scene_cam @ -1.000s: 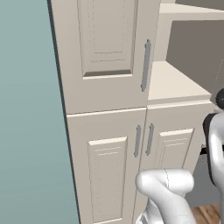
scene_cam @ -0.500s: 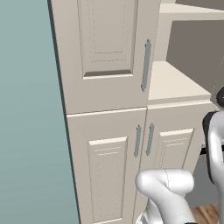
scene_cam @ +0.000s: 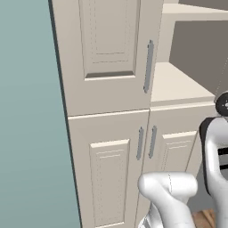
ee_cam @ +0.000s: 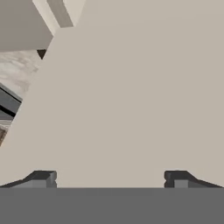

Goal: Retrieve the tupperware from the cabinet, then place the raw meat into the tupperware to avoid contamination.

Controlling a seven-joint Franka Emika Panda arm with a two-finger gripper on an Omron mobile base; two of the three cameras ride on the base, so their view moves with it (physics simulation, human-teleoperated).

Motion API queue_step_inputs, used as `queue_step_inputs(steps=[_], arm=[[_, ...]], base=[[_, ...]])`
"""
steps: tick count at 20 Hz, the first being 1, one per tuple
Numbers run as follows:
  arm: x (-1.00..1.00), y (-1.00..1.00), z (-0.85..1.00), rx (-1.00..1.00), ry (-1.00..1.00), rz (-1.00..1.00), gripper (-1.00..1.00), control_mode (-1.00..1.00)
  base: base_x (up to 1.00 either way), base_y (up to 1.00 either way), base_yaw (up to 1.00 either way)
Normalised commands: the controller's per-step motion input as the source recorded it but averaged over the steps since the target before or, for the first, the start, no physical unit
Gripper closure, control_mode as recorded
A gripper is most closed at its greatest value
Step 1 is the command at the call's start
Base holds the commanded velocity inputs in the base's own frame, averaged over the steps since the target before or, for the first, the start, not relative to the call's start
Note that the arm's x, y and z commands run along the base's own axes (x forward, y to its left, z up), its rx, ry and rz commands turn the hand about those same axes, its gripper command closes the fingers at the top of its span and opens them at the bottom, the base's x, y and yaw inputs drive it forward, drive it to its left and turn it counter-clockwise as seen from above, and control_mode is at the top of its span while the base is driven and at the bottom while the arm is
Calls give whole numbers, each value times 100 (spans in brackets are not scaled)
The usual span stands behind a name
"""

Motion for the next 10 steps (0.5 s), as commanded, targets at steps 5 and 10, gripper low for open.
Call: queue_step_inputs(steps=[5,10], arm=[[-14,51,0,2,-1,6,-100,-100],[-10,61,-1,7,-2,7,-100,-100]], base=[[0,0,0],[0,0,0]])
